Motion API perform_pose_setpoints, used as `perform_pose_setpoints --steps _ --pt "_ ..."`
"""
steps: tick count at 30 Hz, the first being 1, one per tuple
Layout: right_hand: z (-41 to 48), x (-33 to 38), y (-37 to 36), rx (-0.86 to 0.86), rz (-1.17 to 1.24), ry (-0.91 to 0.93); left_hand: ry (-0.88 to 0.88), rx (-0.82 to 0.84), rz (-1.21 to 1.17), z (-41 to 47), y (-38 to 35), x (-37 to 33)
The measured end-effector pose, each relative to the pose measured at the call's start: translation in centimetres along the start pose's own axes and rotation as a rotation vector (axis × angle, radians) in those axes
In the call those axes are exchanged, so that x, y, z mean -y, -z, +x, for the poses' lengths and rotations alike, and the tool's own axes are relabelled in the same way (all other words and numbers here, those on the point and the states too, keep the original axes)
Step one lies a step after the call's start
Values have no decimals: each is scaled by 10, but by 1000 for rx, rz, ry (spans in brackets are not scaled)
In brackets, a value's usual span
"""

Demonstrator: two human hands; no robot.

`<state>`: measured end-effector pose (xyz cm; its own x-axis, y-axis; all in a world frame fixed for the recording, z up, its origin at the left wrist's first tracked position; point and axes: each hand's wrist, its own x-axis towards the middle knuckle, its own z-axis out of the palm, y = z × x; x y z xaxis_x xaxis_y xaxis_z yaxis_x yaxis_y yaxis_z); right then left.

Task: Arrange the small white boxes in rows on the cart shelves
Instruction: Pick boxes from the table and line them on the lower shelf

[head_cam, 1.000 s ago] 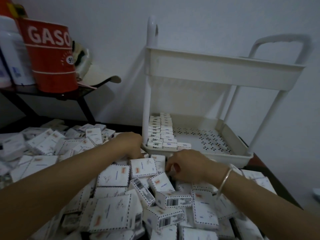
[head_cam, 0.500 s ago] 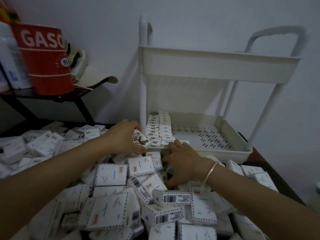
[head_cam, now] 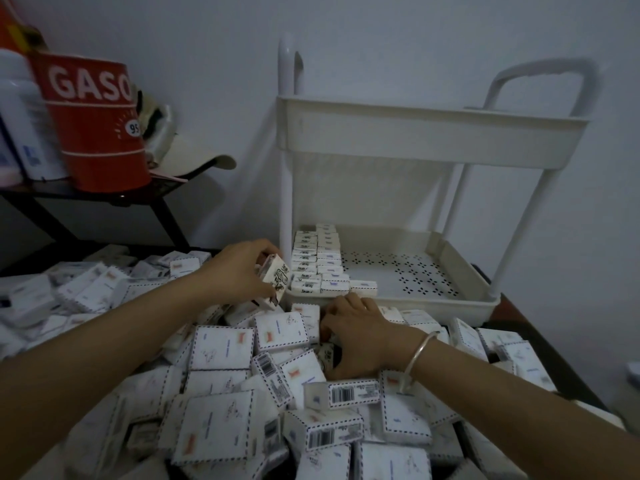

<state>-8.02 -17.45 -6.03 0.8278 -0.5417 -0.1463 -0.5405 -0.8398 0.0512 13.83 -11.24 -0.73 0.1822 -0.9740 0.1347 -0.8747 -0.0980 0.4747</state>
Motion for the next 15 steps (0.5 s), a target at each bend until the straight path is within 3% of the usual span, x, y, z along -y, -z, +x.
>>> perform_pose_setpoints --steps 6,15 --pt "3 7 -3 18 -23 -37 21 -4 -190 -1 -6 5" --pt "2 1 13 -81 249 -154 -13 -50 -270 -3 -4 -1"
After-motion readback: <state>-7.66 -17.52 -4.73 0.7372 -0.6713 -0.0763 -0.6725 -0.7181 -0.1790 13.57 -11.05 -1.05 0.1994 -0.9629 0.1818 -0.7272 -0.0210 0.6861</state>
